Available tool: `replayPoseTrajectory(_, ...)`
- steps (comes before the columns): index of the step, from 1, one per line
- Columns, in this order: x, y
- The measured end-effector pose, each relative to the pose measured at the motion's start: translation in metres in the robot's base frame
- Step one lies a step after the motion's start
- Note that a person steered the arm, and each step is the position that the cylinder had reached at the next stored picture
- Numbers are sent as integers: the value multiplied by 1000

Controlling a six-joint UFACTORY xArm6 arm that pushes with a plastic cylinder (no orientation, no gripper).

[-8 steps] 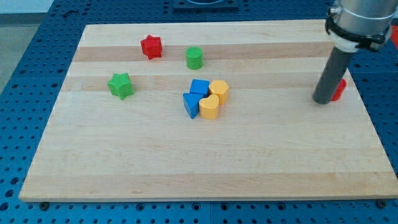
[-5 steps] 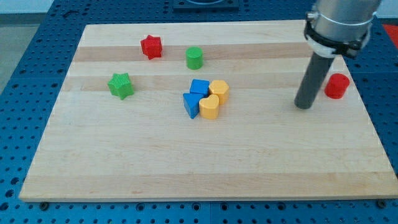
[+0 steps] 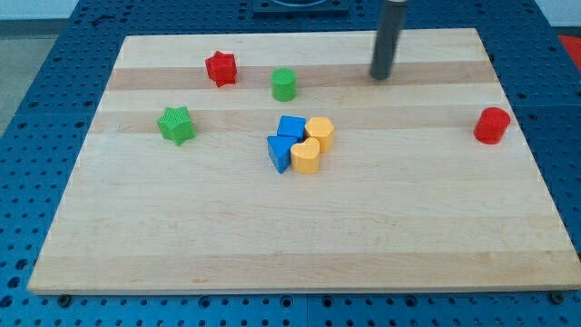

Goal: Push green circle above the yellow hexagon

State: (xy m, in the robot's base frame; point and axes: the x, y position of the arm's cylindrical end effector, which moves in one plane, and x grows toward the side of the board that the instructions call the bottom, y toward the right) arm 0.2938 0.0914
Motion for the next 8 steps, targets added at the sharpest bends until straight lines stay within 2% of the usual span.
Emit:
replayPoseTrajectory(1, 0, -73)
replayPoseTrajectory(2, 16, -108)
replayPoseTrajectory(3, 36, -125)
replayPoseTrajectory(5, 21, -150)
replayPoseTrajectory(7, 45, -206)
replayPoseTrajectory(8, 53, -188)
